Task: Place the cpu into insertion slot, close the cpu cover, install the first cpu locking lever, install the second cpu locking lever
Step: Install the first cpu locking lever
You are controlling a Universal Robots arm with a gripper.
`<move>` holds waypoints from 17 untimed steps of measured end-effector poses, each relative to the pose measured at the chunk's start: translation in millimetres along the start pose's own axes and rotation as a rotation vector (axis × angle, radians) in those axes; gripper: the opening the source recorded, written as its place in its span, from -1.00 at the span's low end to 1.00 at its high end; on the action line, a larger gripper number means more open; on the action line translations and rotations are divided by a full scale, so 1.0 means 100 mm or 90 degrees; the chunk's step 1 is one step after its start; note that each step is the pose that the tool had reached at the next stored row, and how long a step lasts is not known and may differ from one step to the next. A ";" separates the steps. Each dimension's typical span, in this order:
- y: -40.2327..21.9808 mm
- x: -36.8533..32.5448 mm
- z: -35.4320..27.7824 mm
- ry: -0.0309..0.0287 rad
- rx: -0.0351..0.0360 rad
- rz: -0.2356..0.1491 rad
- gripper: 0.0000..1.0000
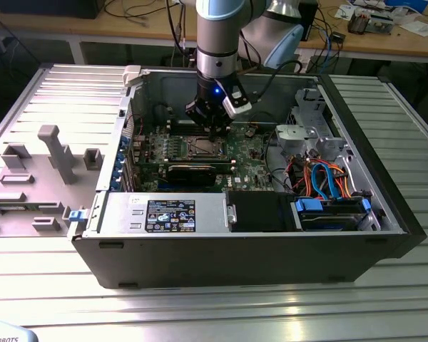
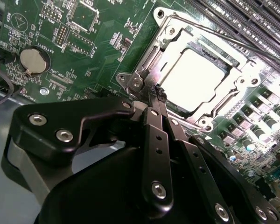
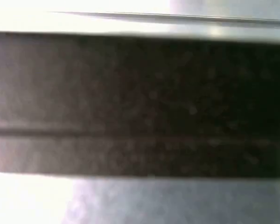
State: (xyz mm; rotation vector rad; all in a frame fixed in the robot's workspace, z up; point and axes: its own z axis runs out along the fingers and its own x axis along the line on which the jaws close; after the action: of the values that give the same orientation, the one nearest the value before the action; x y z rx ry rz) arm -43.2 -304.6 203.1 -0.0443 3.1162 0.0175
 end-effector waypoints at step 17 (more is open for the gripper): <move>-0.068 -0.004 -0.040 -0.0015 -0.0482 0.001 -0.79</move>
State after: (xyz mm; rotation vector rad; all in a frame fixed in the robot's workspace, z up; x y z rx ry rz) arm -42.7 -311.4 207.0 -0.0429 3.1121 0.1355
